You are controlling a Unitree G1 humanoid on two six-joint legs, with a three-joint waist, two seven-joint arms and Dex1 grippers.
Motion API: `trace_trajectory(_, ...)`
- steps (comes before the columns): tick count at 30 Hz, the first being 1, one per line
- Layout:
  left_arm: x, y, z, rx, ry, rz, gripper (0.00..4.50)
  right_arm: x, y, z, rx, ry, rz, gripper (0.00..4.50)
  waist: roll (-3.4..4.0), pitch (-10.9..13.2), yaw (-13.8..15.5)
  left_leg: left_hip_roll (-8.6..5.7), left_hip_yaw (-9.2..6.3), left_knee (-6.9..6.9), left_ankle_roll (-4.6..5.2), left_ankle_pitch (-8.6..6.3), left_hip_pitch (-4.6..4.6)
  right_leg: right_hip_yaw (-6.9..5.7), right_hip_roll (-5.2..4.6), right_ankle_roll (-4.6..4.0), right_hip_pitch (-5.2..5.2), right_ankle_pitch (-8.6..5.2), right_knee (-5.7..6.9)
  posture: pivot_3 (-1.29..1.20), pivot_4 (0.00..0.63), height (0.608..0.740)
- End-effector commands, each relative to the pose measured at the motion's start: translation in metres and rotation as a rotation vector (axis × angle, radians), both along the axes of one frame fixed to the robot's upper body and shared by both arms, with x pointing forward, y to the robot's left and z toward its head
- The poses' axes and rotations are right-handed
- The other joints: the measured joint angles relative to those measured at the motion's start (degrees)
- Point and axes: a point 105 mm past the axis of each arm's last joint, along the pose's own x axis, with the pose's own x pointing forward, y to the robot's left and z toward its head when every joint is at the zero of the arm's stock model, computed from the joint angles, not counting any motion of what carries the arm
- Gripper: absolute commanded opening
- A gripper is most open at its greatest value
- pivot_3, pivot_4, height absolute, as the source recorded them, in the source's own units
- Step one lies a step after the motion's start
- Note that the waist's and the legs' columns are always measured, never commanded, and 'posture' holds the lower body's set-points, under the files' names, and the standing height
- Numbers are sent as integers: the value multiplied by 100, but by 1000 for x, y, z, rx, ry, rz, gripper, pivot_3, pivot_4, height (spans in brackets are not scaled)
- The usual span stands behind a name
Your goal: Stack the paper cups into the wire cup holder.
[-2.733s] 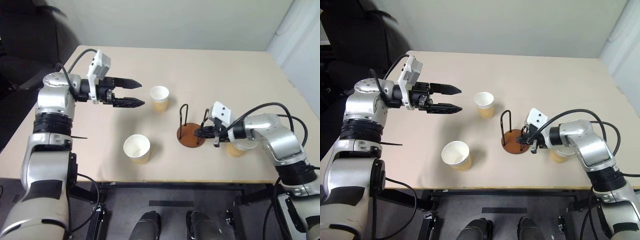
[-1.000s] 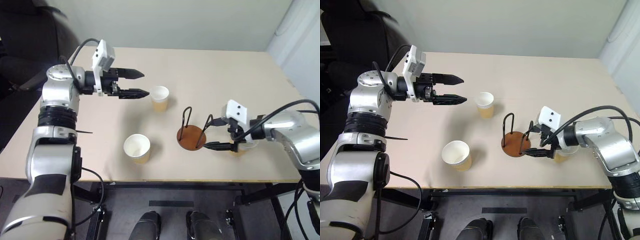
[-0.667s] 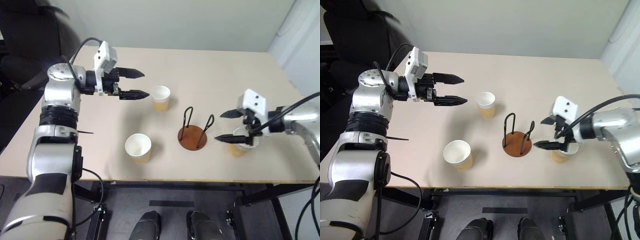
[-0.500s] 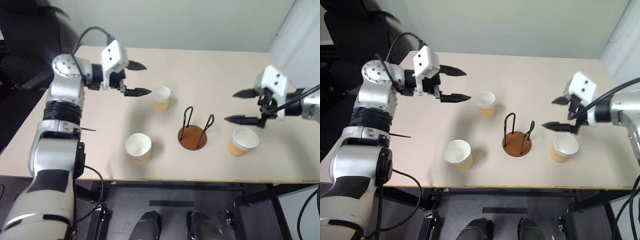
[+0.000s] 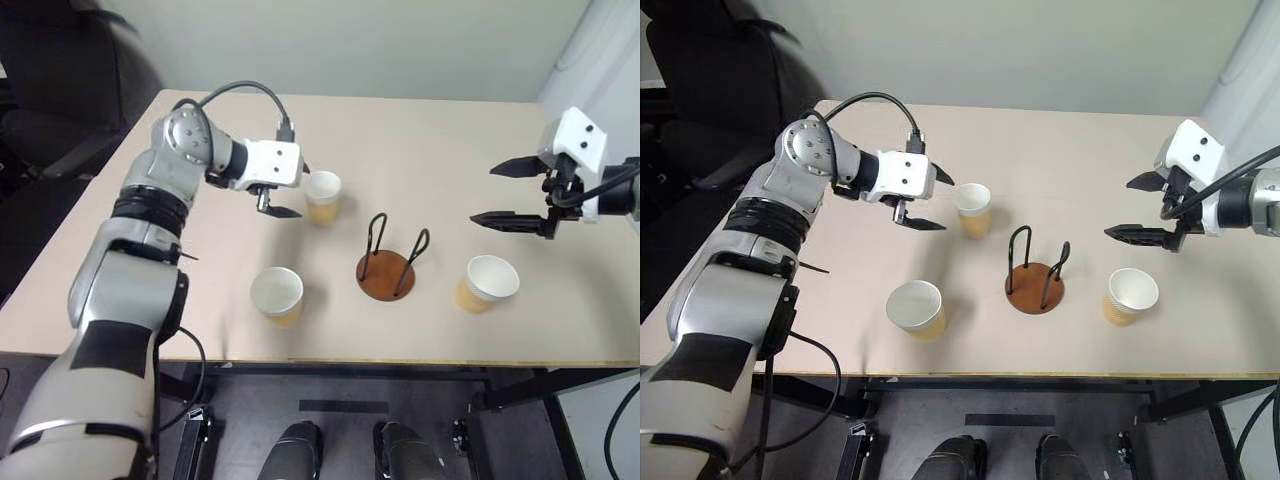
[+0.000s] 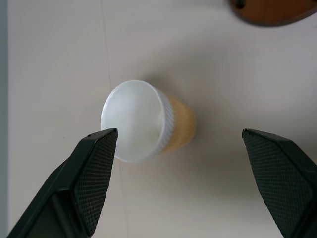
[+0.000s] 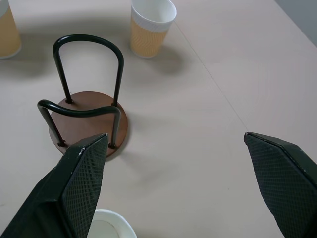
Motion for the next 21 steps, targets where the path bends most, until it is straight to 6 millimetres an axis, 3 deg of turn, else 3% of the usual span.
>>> trace_trajectory(1,5,-10,19,21,-112,-6,4326,-4,-1,16,-14,-61,2,4455,0,0,4,3,-4,5,1,0,-10,2,-8,4,-9,2,2,0,150,740)
trace_trajectory(21,24,-17,-3,144,-192,71,4326,-3,-4,18,-19,-64,-11,4455,-1,1,7,-25,10,12,-17,24,-17,4,-28,28,-13,14,1,0,150,740)
